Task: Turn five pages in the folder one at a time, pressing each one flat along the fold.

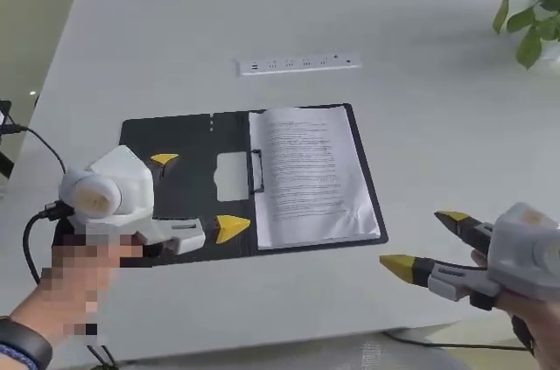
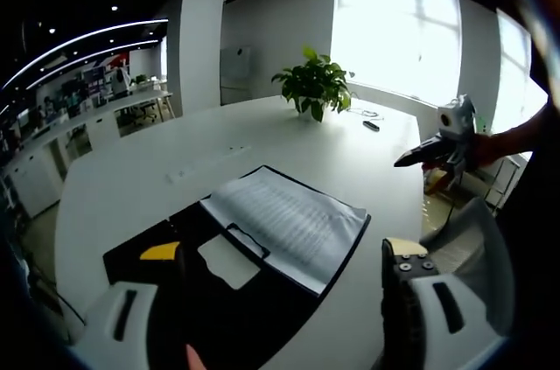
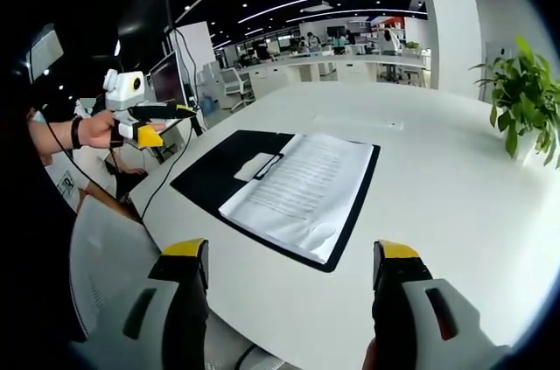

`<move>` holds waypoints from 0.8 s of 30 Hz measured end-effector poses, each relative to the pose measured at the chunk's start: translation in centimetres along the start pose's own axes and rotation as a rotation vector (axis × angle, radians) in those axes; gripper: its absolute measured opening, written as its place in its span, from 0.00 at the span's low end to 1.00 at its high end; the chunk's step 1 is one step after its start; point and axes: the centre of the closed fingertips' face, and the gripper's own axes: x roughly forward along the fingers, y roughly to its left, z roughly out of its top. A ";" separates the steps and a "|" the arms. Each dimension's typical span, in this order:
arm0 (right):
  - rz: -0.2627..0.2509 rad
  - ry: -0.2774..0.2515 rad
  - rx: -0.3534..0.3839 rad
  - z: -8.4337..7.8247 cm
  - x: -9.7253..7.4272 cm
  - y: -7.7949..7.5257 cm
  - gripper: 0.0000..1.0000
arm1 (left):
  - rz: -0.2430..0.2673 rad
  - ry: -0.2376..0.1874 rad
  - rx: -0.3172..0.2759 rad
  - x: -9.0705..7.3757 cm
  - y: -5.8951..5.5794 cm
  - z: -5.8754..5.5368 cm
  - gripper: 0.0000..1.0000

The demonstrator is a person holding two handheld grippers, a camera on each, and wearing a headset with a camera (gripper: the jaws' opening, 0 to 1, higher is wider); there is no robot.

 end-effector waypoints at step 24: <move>-0.002 0.000 0.006 -0.2 0.1 -0.5 0.75 | -0.147 0.001 0.086 8.6 -3.4 3.2 0.91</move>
